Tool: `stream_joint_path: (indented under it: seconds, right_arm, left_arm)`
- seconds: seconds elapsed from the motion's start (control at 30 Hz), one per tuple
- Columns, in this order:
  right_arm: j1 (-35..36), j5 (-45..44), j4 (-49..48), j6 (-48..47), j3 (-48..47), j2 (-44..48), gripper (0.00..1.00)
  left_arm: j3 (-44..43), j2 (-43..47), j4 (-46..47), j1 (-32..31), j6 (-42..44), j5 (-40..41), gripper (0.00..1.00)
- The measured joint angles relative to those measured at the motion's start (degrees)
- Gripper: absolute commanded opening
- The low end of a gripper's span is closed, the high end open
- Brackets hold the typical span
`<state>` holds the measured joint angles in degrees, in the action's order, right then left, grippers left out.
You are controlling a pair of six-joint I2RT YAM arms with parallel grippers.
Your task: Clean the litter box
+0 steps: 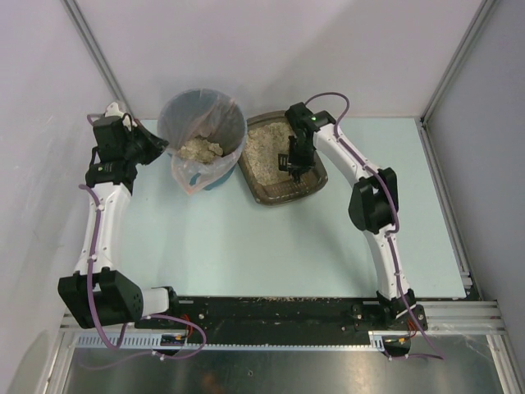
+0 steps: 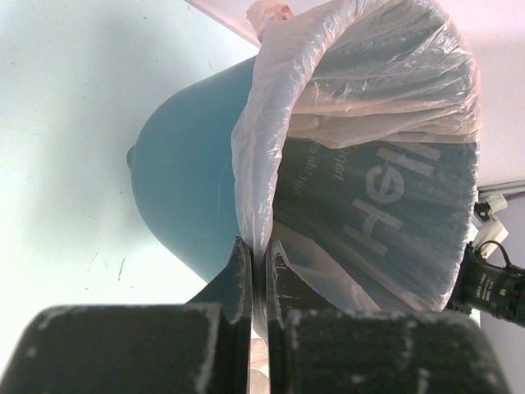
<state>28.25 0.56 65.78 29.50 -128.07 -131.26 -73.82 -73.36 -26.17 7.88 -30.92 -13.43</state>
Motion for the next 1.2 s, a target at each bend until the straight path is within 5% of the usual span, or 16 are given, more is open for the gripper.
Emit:
stream_joint_path:
  seconds: [1.2]
  right_arm:
    - [-1.49,-3.17,-4.59,-5.53,-8.57,-11.21,0.0]
  left_arm:
    - [0.02,0.13,-0.07,0.0,0.0,-0.15,0.0]
